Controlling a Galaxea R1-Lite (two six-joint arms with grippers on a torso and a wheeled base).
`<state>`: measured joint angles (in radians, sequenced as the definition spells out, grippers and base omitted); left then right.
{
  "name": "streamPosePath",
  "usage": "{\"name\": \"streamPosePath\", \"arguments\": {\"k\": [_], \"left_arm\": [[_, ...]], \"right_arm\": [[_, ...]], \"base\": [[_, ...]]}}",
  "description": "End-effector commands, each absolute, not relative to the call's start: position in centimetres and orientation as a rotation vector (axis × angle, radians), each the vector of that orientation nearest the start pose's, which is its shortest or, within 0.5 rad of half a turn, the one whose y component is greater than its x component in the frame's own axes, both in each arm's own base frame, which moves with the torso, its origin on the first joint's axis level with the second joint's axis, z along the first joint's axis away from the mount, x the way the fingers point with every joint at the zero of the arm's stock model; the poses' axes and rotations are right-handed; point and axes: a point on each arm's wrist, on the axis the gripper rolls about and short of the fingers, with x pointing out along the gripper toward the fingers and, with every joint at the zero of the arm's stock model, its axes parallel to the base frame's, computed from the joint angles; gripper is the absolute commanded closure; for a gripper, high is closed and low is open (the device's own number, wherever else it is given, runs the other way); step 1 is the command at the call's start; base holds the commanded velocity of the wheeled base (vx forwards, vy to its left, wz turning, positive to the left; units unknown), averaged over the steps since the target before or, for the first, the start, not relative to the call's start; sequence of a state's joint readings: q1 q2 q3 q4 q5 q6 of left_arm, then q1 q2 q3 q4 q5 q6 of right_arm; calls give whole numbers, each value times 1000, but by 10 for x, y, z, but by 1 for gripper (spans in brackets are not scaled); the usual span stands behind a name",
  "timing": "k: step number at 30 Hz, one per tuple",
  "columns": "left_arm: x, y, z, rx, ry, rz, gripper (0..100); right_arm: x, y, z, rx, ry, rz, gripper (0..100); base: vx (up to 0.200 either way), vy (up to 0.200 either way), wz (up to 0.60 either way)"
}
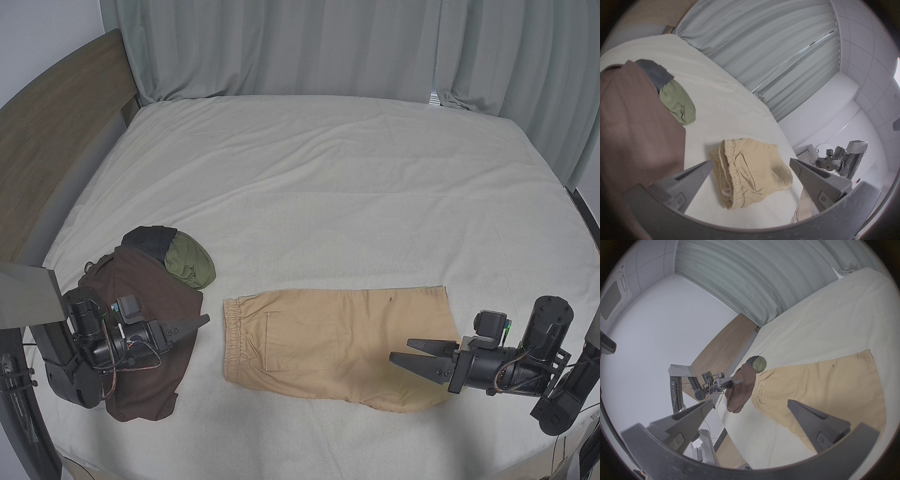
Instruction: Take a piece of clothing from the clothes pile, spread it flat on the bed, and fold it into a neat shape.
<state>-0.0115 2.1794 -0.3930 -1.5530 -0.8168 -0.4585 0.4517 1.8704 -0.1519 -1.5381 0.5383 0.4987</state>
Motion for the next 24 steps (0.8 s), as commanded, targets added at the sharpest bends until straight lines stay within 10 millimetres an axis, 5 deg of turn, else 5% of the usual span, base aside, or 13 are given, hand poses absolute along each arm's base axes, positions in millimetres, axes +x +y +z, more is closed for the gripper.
{"name": "streamPosePath", "arguments": {"k": [1, 9, 24], "left_arm": [[303, -22, 17, -548, 469, -752, 0], [308, -32, -18, -561, 559, -732, 0], [309, -44, -35, -545, 601, -725, 0]], "right_arm": [[209, 111, 84, 466, 429, 906, 0], [208, 110, 83, 467, 434, 903, 0], [209, 110, 81, 461, 441, 902, 0]], "base": [[0, 0, 0], [0, 0, 0], [0, 0, 0]]}}
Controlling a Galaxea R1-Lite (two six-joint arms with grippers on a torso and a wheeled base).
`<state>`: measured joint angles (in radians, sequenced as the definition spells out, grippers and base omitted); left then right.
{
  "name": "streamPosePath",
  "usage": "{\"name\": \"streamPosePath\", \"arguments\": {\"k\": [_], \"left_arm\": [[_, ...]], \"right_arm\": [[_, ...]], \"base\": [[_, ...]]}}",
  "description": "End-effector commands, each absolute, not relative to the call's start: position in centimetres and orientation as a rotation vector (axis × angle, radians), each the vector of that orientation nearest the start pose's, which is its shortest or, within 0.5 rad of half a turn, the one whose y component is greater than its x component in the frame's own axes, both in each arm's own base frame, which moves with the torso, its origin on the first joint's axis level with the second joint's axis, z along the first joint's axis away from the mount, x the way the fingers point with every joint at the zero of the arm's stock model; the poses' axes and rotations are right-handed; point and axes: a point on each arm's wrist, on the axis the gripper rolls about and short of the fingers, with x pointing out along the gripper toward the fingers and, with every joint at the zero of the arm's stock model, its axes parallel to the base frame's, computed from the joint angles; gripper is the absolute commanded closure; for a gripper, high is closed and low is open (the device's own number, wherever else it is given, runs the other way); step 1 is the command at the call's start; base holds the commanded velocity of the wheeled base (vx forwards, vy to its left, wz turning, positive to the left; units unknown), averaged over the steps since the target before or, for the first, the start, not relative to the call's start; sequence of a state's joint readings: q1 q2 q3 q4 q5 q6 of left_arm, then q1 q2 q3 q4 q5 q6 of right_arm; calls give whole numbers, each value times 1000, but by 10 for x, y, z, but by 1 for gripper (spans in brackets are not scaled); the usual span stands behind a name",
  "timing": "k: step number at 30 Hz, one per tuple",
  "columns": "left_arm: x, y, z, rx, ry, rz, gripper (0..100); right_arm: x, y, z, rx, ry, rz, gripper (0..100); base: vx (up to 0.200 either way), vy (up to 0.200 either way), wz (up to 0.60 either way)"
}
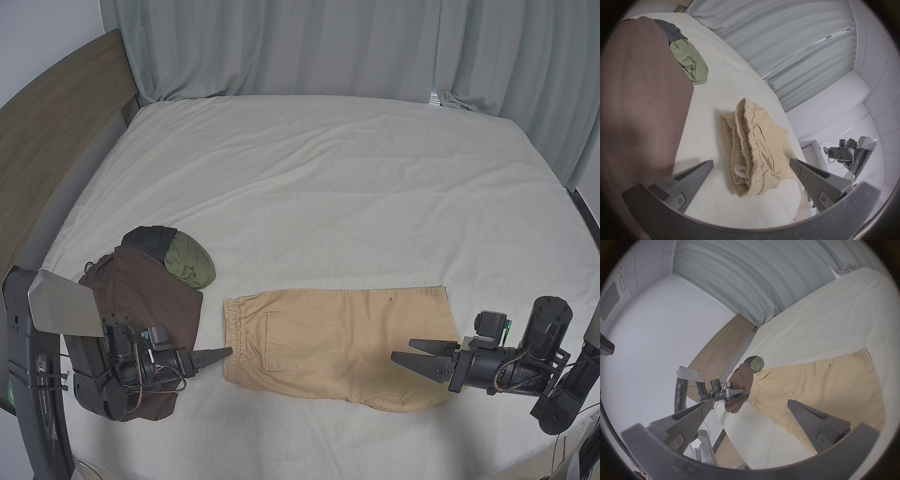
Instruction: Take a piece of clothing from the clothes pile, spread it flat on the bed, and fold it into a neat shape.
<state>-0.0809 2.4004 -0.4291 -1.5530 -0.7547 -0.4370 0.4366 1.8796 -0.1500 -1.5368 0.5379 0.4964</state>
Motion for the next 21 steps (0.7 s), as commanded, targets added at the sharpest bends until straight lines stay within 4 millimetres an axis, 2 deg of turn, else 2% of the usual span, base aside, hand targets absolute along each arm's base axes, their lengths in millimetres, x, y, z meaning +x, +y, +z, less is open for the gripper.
{"name": "streamPosePath", "arguments": {"k": [1, 12, 21], "left_arm": [[309, -45, -37, -541, 604, -724, 0], [316, -53, -55, -521, 622, -705, 0], [323, -78, -65, -505, 622, -680, 0]], "right_arm": [[208, 111, 81, 461, 441, 903, 0], [209, 111, 80, 459, 447, 905, 0], [209, 113, 75, 459, 468, 905, 0]], "base": [[0, 0, 0], [0, 0, 0], [0, 0, 0]]}}
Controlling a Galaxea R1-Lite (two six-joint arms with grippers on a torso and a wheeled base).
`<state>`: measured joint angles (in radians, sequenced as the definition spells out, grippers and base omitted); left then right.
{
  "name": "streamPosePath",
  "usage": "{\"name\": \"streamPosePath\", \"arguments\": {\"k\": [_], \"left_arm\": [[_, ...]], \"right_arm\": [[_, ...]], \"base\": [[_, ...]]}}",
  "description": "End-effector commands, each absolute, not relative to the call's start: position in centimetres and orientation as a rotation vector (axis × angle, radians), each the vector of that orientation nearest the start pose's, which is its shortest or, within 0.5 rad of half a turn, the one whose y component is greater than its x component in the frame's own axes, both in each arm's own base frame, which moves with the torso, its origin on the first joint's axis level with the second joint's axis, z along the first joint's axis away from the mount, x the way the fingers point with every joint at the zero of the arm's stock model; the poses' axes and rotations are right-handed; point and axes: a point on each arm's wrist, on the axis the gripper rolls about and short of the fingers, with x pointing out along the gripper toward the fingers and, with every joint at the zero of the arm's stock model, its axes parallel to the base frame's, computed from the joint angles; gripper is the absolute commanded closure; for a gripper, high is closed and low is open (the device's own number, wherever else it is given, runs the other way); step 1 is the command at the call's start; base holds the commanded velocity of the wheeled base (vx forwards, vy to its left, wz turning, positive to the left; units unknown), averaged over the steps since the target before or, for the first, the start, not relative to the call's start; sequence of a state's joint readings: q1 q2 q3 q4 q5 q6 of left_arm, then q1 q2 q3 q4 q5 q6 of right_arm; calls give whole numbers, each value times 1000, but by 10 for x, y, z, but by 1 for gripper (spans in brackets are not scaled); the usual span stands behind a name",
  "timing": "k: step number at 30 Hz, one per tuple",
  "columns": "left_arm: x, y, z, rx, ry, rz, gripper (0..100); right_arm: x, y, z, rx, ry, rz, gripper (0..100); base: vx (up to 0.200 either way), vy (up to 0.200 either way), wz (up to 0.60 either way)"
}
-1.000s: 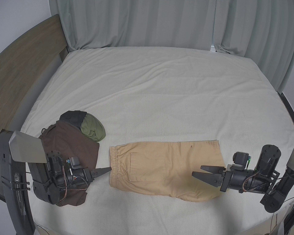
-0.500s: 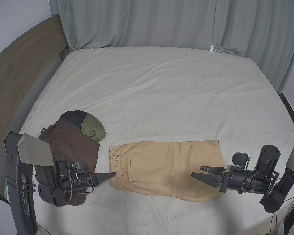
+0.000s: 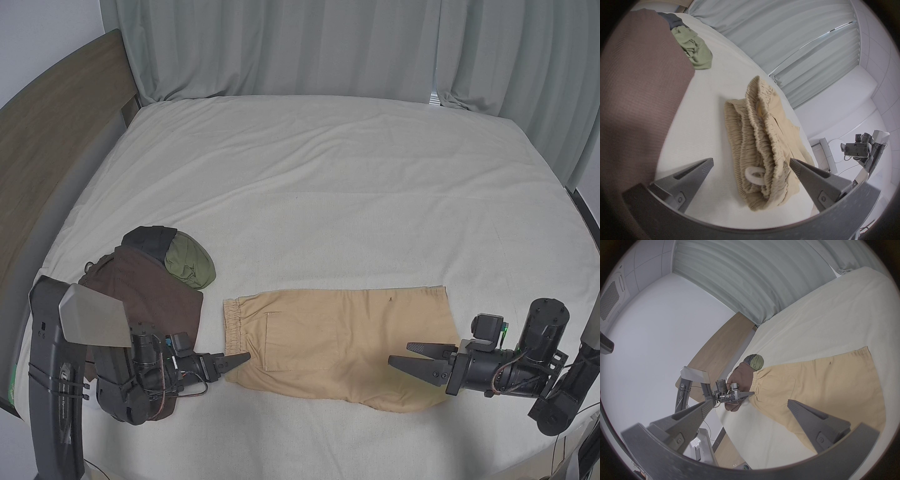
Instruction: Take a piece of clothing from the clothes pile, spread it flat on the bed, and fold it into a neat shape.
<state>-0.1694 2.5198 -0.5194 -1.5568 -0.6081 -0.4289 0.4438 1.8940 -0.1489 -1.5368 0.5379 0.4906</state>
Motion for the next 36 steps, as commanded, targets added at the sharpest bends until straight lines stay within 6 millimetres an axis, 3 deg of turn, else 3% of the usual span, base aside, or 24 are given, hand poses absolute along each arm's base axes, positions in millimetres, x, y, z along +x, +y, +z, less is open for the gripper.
{"name": "streamPosePath", "arguments": {"k": [1, 9, 20, 21, 36], "left_arm": [[324, -82, -64, -516, 625, -686, 0], [327, -101, -56, -668, 664, -696, 0], [327, -101, -55, -678, 664, -671, 0], [327, -101, -55, -678, 663, -668, 100], [328, -97, -55, -662, 652, -668, 100]], "right_arm": [[209, 113, 74, 459, 471, 904, 0], [211, 113, 70, 429, 473, 898, 0], [211, 113, 70, 429, 473, 898, 0], [211, 113, 70, 429, 473, 898, 0], [211, 112, 69, 430, 477, 894, 0]], "base": [[0, 0, 0], [0, 0, 0], [0, 0, 0], [0, 0, 0], [0, 0, 0]]}}
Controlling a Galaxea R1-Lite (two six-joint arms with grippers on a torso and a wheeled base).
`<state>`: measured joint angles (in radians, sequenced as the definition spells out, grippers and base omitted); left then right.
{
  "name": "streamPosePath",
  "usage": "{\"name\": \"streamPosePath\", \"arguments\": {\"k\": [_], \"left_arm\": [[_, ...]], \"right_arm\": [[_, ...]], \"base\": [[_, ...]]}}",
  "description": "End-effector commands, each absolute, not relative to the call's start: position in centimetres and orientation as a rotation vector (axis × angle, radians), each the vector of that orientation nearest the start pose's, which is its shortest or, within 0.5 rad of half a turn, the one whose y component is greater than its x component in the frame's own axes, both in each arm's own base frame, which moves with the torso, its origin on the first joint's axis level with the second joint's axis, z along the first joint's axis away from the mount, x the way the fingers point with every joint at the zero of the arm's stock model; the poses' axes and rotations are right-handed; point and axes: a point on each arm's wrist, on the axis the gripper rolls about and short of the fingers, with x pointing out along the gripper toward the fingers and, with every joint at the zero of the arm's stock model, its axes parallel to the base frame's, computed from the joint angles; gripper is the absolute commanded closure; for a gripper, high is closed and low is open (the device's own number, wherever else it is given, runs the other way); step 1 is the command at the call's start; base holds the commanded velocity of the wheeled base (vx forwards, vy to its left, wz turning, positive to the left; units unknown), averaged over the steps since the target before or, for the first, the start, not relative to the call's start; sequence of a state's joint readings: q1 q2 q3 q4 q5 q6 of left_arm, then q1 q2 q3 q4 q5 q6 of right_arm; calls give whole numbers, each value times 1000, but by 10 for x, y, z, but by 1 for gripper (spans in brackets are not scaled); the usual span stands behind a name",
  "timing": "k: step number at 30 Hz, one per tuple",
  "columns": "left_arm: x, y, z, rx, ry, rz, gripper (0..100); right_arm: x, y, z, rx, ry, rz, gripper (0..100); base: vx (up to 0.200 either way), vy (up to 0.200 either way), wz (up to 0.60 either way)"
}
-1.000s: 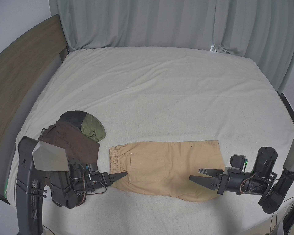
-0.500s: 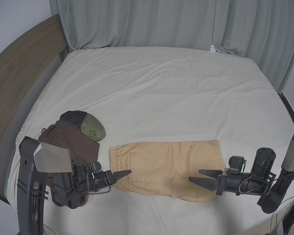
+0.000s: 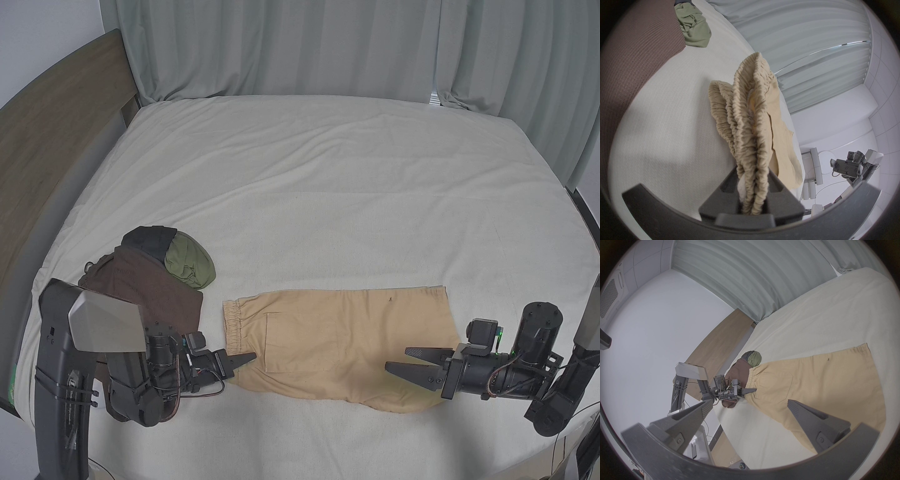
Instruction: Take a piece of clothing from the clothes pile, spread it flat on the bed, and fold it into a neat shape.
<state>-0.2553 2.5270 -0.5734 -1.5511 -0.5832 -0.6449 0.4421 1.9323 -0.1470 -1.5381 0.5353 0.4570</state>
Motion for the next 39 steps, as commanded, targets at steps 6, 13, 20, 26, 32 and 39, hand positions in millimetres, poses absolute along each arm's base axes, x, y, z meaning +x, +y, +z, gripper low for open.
{"name": "streamPosePath", "arguments": {"k": [6, 13, 20, 26, 32, 39], "left_arm": [[330, -89, -47, -617, 603, -670, 100], [328, -81, -33, -619, 580, -677, 100], [325, -69, -20, -625, 557, -680, 100], [326, -61, -22, -577, 538, -673, 100], [323, -58, -22, -571, 538, -666, 100], [320, -56, -11, -568, 520, -668, 100]], "right_arm": [[211, 112, 67, 430, 488, 891, 0], [212, 112, 64, 430, 499, 886, 0], [213, 113, 61, 429, 511, 886, 0], [212, 114, 60, 429, 515, 888, 0], [212, 114, 60, 429, 518, 887, 0], [212, 115, 58, 428, 525, 889, 0]], "base": [[0, 0, 0], [0, 0, 0], [0, 0, 0], [0, 0, 0], [0, 0, 0], [0, 0, 0]]}}
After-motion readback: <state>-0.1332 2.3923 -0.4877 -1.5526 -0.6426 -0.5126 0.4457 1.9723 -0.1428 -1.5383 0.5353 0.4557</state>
